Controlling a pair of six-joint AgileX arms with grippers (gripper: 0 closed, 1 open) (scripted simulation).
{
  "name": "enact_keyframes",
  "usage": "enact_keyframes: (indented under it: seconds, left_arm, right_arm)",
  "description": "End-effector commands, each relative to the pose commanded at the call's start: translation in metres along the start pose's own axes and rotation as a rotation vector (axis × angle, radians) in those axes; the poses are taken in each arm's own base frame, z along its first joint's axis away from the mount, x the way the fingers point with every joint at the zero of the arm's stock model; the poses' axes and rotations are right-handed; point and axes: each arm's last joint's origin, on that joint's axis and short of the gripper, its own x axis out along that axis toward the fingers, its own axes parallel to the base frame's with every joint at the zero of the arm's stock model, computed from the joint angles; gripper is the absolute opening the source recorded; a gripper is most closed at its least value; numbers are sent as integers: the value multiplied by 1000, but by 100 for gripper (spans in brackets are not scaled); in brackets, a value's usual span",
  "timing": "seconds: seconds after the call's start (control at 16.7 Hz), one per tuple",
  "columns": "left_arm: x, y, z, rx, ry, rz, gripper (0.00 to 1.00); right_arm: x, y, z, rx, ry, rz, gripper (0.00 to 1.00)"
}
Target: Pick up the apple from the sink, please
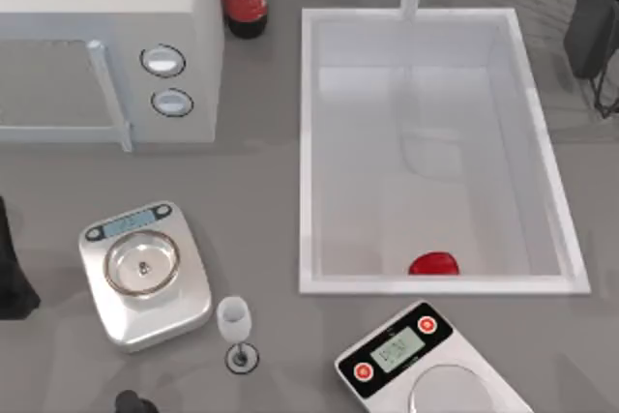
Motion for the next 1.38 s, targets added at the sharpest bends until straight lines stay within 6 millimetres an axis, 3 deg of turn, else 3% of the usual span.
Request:
enact_keyframes:
  seconds: [0.6,0.9,1.14,1.38]
  left_arm:
    - [0,0,0,0,0,0,100]
    - [0,0,0,0,0,0,100]
    - [0,0,0,0,0,0,100]
    - [0,0,0,0,0,0,100]
  right_arm:
    - [0,0,2,3,7,3,100]
    - [7,7,35,60,159,59,100]
    - [35,22,74,121,418,117,100]
    - [91,53,98,154,747,148,100]
